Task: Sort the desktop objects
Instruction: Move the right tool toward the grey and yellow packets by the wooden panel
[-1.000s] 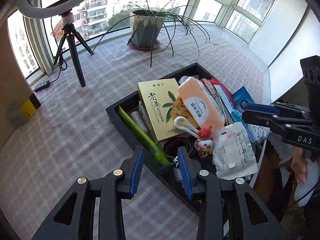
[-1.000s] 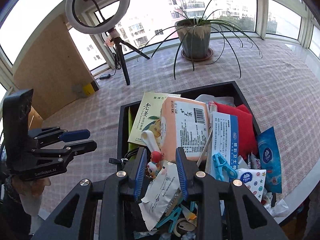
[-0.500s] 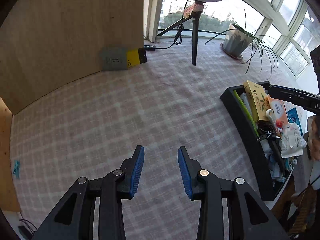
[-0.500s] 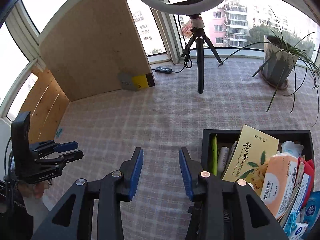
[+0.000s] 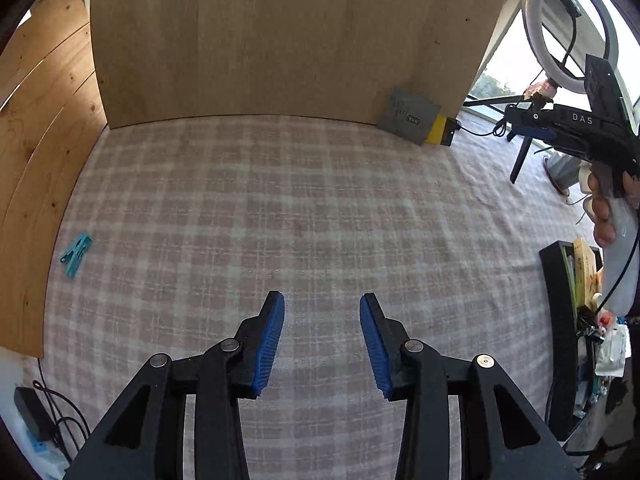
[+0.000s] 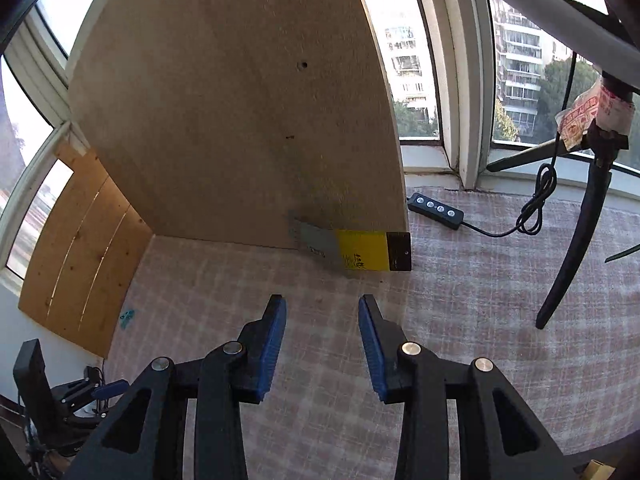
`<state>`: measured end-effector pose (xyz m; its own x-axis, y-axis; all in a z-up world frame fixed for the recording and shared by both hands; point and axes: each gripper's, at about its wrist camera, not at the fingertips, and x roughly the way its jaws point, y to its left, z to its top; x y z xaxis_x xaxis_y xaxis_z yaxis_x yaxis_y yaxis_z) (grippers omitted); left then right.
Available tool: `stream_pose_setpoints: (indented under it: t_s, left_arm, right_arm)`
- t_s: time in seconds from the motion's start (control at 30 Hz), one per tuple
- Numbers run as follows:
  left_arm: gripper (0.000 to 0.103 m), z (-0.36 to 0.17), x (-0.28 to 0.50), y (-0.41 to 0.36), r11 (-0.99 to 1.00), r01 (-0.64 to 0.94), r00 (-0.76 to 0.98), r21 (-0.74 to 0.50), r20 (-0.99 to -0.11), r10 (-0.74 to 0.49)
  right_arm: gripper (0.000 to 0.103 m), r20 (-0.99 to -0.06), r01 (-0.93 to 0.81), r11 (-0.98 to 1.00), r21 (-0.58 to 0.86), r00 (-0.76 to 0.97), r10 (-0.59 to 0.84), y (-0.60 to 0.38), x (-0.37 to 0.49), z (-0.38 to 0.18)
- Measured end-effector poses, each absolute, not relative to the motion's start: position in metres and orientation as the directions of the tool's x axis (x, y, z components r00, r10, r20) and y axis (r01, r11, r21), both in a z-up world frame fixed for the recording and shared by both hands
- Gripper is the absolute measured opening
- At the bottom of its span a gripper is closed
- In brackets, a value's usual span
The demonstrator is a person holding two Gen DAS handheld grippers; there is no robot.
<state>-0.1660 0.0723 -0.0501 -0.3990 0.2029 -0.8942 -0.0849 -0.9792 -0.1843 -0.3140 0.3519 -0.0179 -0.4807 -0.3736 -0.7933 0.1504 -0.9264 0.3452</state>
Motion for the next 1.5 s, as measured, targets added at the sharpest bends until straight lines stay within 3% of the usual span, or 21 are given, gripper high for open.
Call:
stream_pose_setpoints:
  t_s: [0.4, 0.57, 0.83, 1.0, 1.27, 1.5]
  left_arm:
    - [0.043, -0.082, -0.188, 0.051, -0.977, -0.009, -0.355, -0.213, -0.913, 0.203]
    - [0.043, -0.082, -0.194, 0.058, -0.971, -0.027, -0.356, -0.236, -0.906, 0.23]
    - [0.043, -0.083, -0.195, 0.065, -0.973, -0.046, -0.355, -0.228, -0.906, 0.229]
    - [0.043, -0.089, -0.198, 0.062, -0.973, -0.027, -0.343, -0.228, -0.913, 0.223]
    - [0.043, -0.093, -0.205, 0.069, -0.977, -0.03, -0.324, -0.212, -0.923, 0.21]
    - [0.043, -0.095, -0.21, 0.071, -0.975, -0.025, -0.313, -0.219, -0.925, 0.216]
  right_arm:
    - [0.034, -0.856, 0.334, -0.93, 0.151, -0.427, -0.292, 0.281, -0.393, -0.068]
    - [0.034, -0.853, 0.405, -0.851, 0.335, -0.254, -0.456, 0.278, -0.376, -0.083]
    - [0.034, -0.847, 0.217, -0.949, 0.23, -0.435, -0.305, 0.349, -0.365, -0.072]
    - [0.041, -0.855, 0.228, -0.957, 0.182, -0.444, -0.268, 0.366, -0.379, -0.077]
    - [0.045, -0.874, 0.274, -0.946, 0.175, -0.399, -0.277, 0.368, -0.406, -0.098]
    - [0.045, -0.854, 0.284, -0.92, 0.268, -0.372, -0.364, 0.378, -0.414, -0.098]
